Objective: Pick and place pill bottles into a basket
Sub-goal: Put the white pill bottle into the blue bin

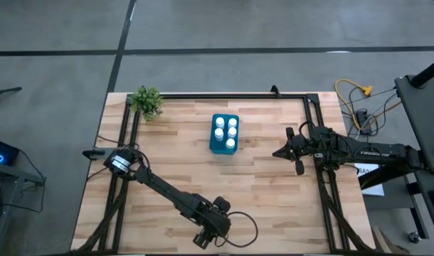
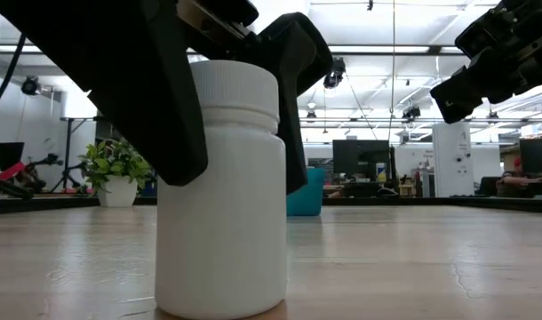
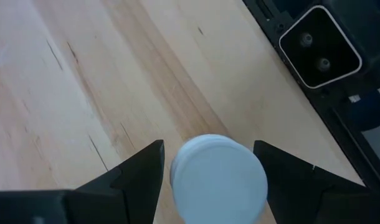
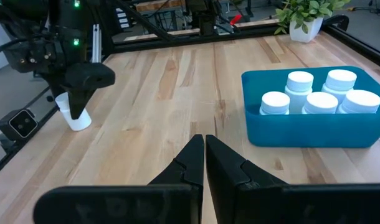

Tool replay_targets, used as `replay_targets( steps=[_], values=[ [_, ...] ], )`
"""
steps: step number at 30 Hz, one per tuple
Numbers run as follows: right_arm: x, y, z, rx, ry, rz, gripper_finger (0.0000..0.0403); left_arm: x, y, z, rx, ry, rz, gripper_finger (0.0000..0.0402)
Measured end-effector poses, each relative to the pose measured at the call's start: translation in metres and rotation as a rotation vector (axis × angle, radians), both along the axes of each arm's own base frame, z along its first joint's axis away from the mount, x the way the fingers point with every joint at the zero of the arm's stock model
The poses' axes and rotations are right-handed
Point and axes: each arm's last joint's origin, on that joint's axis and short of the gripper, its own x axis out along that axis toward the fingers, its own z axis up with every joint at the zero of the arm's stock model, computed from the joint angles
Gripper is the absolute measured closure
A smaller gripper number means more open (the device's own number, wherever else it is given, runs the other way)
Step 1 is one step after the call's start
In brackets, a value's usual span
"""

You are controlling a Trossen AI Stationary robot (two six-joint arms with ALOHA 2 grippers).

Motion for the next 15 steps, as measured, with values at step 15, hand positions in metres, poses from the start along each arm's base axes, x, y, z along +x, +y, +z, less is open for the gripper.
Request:
replay_targets(
  steps=[15],
  values=[
    [0.0, 0.0, 0.0, -0.001, 0.0, 0.0, 0.0394, -0.0003, 0.0021, -0.0027, -0.017, 0.022, 0.025, 0.024]
  ],
)
